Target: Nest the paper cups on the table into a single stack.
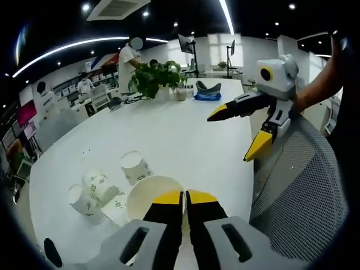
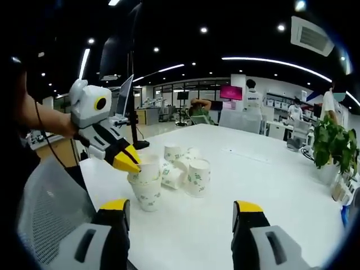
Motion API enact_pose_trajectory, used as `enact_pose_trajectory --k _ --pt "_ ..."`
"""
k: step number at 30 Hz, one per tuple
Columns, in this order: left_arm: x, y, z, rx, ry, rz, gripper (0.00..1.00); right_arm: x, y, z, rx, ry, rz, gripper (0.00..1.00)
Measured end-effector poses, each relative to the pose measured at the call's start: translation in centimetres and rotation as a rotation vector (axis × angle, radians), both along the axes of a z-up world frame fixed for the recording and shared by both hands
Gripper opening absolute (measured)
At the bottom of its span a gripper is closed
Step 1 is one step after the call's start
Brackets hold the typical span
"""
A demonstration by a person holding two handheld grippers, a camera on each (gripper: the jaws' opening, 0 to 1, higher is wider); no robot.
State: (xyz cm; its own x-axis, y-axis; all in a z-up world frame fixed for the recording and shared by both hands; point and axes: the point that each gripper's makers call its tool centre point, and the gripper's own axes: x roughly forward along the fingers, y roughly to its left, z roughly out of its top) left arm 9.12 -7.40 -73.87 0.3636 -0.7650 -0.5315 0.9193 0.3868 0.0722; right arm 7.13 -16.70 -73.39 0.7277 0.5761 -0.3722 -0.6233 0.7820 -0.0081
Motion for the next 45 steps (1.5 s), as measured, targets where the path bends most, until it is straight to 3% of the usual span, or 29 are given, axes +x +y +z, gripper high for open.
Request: enact_pose_trajectory --k 9,18,23,28,37,41,45 --pt "-1.0 -0.4 -2.0 0.002 0.069 -0.042 0.01 -0.2 0.2 0.0 0.002 0.002 0.013 0.75" --pt "-1.1 -0.6 -2.9 -0.003 0.086 -0.049 0.03 -0.3 0.4 -0.2 -0.002 0.007 0.021 0.75" --pt "-1.4 -0.6 -2.8 0.002 0.057 -0.060 0.03 -0.2 0.3 -0.1 -0.007 0.003 0.015 0.75" --pt "-1.1 -0.7 -2.1 -0.025 0.032 -0.045 0.12 -0.2 0.3 -0.1 -0.007 0.003 0.014 0.75" --pt "0.8 0.5 0.9 -0.104 -0.021 0.039 0.19 -0.3 0.4 -0.1 -0.010 0.005 0.017 0.75" --pt "2.8 1.9 2.5 -0.154 -0.054 0.111 0.20 -0.3 0.3 -0.1 -0.008 0.006 0.015 0.75" --pt "4.7 3.3 2.8 -0.160 -0.058 0.169 0.21 -0.2 0.2 -0.2 -0.009 0.006 0.014 0.75"
